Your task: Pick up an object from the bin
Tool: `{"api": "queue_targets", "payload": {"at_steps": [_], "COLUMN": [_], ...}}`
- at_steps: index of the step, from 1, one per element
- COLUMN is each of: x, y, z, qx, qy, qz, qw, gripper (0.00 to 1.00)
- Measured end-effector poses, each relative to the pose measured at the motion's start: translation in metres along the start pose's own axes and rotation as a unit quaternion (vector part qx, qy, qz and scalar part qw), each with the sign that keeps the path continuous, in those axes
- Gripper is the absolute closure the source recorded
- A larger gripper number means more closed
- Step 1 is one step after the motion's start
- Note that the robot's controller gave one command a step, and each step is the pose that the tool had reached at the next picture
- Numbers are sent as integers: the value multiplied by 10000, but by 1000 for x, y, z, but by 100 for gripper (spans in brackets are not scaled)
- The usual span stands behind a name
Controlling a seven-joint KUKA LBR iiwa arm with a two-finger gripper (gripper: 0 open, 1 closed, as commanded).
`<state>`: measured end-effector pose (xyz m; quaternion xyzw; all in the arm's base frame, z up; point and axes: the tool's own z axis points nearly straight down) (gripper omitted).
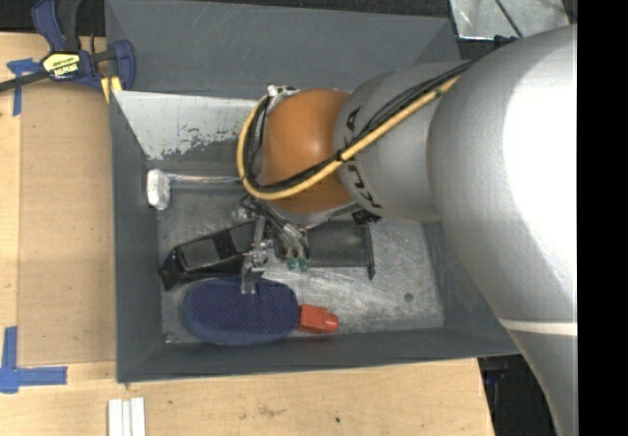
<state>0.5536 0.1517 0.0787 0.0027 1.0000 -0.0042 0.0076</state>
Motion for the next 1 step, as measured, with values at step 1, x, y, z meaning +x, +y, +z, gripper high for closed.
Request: {"api": "queue_targets", "payload": {"at_steps": [1], "x": [18], "y": [2], "z": [-153], "qx": [-53], "qy": [54], "qz": [-2139], "qw": [9768], "gripper": [100]}}
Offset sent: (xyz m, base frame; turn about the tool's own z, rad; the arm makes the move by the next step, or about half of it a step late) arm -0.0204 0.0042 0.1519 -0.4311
